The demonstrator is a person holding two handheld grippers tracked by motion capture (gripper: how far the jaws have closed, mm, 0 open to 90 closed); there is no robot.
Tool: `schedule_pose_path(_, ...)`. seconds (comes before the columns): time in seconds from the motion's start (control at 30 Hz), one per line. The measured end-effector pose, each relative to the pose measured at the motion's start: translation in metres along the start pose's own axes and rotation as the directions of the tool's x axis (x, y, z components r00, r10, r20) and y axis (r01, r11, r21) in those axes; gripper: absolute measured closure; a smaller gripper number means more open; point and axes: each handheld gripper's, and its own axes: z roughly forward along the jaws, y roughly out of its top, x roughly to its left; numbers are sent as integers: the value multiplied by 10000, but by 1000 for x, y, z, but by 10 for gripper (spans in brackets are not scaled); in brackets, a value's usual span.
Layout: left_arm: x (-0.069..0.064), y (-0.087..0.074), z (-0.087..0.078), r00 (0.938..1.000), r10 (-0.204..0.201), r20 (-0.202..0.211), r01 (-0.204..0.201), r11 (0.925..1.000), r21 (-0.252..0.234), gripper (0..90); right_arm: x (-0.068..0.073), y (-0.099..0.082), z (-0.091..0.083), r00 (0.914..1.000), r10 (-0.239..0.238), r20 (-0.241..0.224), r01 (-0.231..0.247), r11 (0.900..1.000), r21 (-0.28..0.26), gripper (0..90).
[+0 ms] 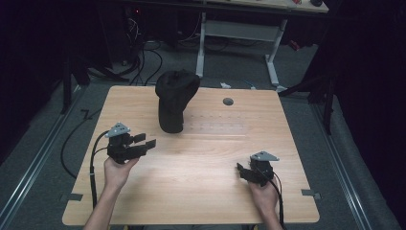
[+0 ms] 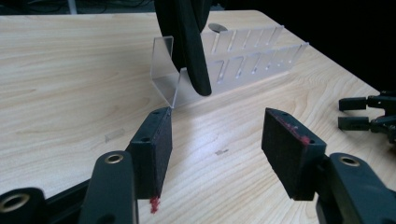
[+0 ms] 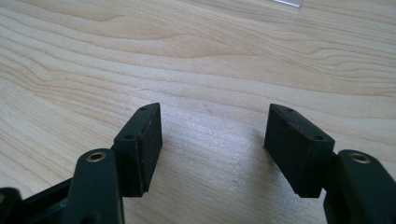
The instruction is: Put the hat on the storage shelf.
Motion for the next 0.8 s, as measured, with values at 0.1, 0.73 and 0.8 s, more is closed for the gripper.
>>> schedule_pose_path(0.1,-2,-4,0,10000,34,-27,-34,10000,70,423,0,0,0,10000,-2,0,2,10000,0,369)
schedule_pose_path(0.73,-6,-36,13,9984,83,-554,-44,9975,702,384,0,0,0,10000,-1,2,1,10000,0,369)
schedule_pose_path(0.8,-6,-43,18,9967,202,-781,-130,9957,919,377,0,0,0,10000,-2,2,2,10000,-1,369)
